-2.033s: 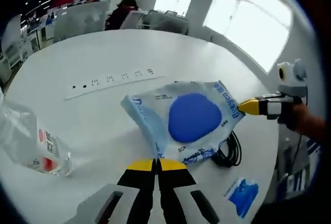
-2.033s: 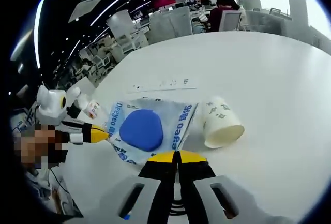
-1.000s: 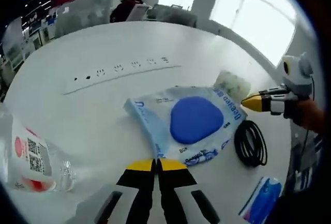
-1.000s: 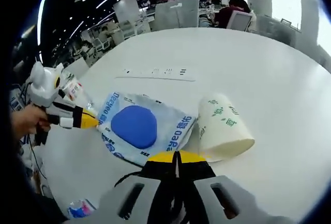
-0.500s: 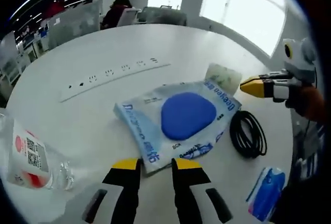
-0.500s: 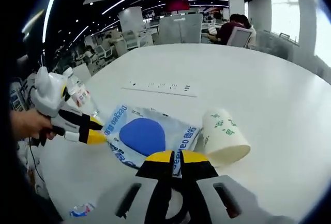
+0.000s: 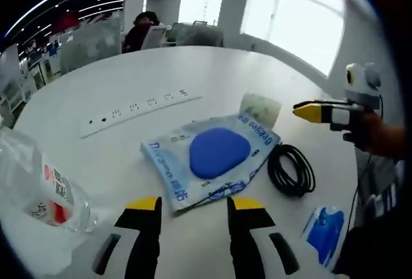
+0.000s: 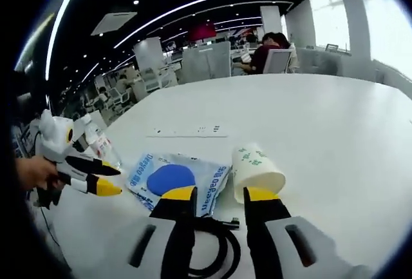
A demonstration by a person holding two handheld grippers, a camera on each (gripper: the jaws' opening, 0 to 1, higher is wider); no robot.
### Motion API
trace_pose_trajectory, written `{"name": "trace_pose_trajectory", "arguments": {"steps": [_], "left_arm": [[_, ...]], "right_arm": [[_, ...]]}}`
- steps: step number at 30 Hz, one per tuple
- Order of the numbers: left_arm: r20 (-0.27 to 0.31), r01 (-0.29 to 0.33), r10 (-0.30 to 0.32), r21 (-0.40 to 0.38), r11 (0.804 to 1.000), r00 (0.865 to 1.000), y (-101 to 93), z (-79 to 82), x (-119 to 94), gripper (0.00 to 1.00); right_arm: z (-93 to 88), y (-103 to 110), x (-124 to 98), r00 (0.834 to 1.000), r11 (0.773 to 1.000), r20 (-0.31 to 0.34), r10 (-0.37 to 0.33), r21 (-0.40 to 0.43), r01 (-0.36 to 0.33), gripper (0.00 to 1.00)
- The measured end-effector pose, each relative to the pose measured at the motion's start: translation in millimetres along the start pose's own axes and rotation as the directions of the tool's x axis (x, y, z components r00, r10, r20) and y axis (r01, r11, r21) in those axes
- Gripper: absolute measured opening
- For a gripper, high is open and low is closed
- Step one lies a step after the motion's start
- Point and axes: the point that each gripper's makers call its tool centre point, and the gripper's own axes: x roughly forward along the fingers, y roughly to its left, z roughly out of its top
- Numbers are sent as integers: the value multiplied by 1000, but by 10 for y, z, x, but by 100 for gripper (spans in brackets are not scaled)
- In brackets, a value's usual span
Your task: Arrange the tabletop items into an orderly group along one side of the table until the central work area is clear of visible clutter.
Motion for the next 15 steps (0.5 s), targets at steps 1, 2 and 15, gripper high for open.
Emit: {"name": "trace_pose_trajectory", "arguments": {"steps": [1,2,15], "left_arm": [[1,5,-5,-2,1000,1000,-14,12,-27,44],[10,10,-10,2,1000,1000,-35,33,-67,46],[74,40,-43,44,998,996,-194,68,-400,60]], "right_arm": [[-9,-12,8,1000,1000,-2,-1,3,1,27],[-23,-36,30,1000,1000,-5,-4,14,4,27],[-4,-115,345,1000,992,-27,8,128,-5,24]]}}
